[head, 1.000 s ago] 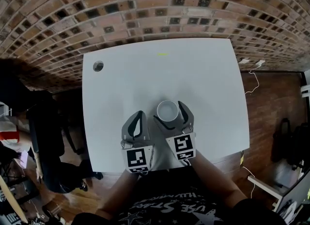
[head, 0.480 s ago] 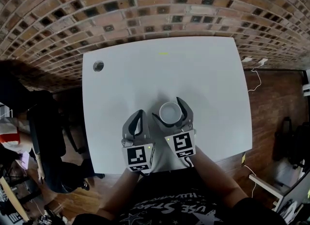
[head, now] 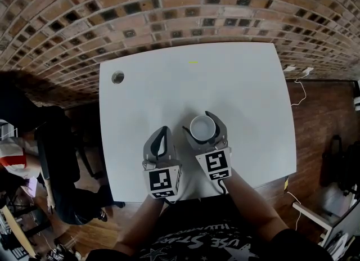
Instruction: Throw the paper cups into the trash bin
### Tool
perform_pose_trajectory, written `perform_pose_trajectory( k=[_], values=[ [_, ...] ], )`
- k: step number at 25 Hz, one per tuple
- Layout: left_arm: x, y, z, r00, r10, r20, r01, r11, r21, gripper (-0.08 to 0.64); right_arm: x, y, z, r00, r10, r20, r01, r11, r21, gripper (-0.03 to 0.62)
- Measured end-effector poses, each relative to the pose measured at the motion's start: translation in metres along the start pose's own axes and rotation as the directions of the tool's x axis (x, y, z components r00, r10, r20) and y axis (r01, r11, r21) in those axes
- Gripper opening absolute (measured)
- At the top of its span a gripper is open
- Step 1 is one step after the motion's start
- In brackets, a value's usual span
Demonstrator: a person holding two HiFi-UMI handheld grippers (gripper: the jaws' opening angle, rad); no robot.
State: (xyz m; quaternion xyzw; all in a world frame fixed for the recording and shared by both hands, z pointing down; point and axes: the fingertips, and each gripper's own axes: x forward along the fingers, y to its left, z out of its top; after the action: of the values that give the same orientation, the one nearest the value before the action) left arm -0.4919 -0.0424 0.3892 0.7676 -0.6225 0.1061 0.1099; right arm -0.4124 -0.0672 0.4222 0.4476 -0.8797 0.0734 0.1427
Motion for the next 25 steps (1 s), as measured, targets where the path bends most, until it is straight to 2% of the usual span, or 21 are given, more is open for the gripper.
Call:
perform_pose_trajectory(
  k=[8, 16, 25],
  values=[
    [-0.007, 0.007, 0.011, 1.0, 0.011, 0.029, -0.011, 1.0, -0.012, 0.005, -0.005, -0.005, 0.001, 0.999, -0.034, 0.015, 0.034, 0.999, -0.013, 0.351],
    [-0.004, 0.007, 0.029, 0.999, -0.034, 0.022, 0.034, 0.999, 0.015, 0.005, -0.018, -0.008, 0.026, 0.998, -0.045, 0.038, 0.043, 0.999, 0.03, 0.35],
    [-0.018, 0.015, 0.092, 0.988, -0.052, 0.145, 0.042, 0.996, 0.073, 0.005, -0.039, -0.009, 0.089, 0.994, -0.048, 0.096, 0.05, 0.999, -0.013, 0.35]
  ],
)
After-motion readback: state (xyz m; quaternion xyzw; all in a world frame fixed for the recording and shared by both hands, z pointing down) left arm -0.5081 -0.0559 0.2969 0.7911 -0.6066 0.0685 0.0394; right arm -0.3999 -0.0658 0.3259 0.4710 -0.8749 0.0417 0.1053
